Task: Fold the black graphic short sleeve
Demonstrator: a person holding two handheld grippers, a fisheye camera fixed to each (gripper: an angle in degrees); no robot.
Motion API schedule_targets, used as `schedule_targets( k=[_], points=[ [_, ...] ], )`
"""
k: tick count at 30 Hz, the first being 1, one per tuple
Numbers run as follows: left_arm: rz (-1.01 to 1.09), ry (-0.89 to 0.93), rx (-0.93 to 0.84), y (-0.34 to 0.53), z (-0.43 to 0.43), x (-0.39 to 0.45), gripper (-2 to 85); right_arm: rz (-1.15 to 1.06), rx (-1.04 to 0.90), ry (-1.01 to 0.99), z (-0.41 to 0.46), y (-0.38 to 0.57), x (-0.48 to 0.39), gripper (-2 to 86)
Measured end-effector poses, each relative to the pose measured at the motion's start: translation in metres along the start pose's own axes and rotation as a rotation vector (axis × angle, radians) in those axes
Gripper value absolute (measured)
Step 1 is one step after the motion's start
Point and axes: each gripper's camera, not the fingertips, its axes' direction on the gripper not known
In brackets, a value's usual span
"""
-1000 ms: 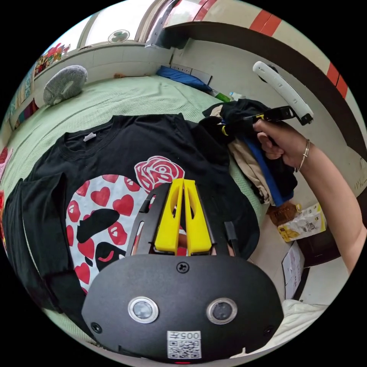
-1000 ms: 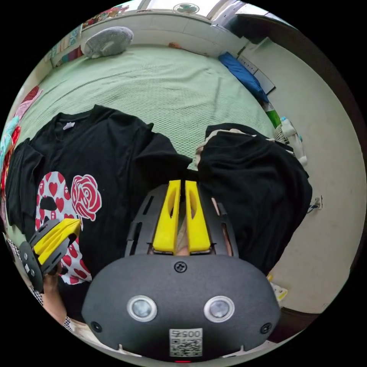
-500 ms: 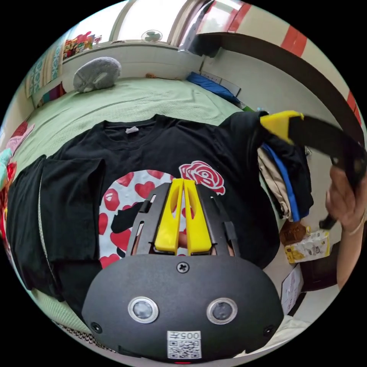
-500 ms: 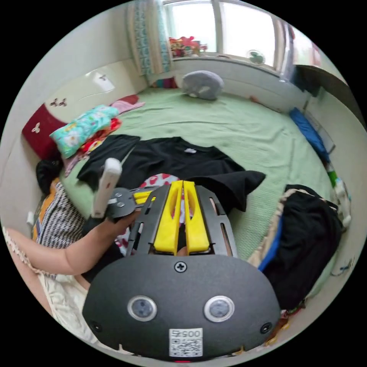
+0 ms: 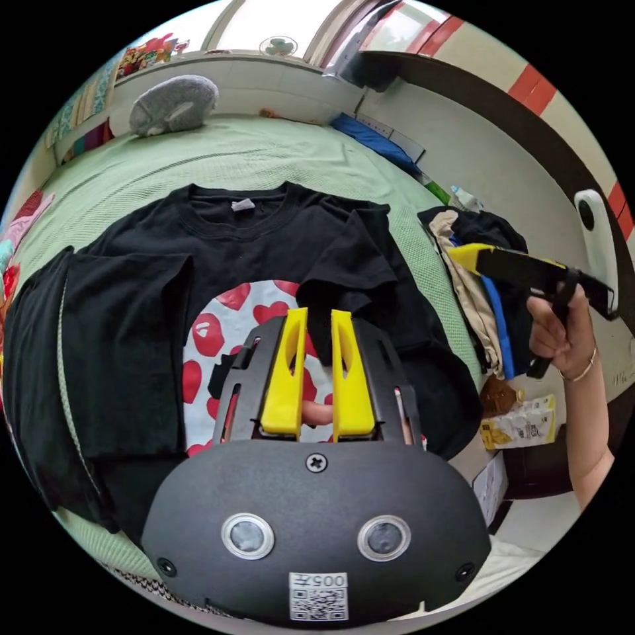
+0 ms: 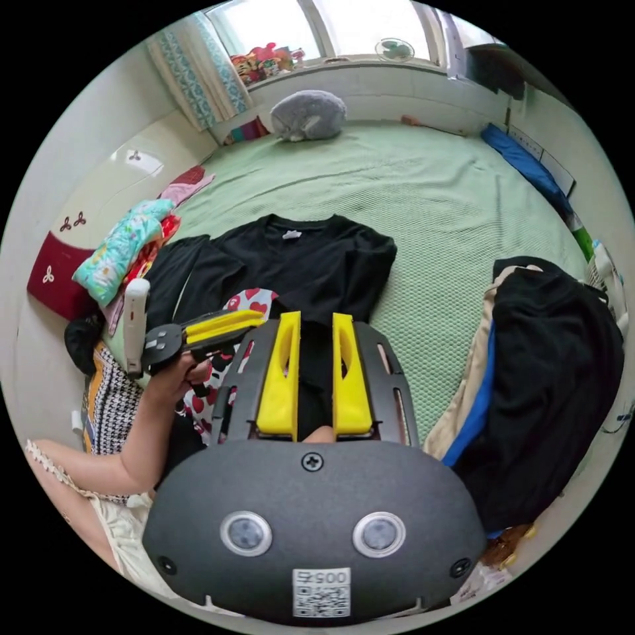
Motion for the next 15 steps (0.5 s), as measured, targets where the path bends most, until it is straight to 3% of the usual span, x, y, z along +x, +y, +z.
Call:
schedule_targets(
  k=[6,10,15],
  points=[
    [0.059,-0.016,-0.017,-0.001,0.015,0.006,8.4,0.030,-0.131,0.021,0.061,-0.041,-0.005,10.7],
    [0.112,0.013,-0.001,0.000,0.009,0.005,8.2,0.067,-0.183,0.161,0.086,-0.054,-0.007,4.8],
    [0.181,0.008,-0.027,0.001,0.015,0.002,8.6,0.096,-0.080,0.080,0.061,-0.078,-0.012,0.4]
  ],
)
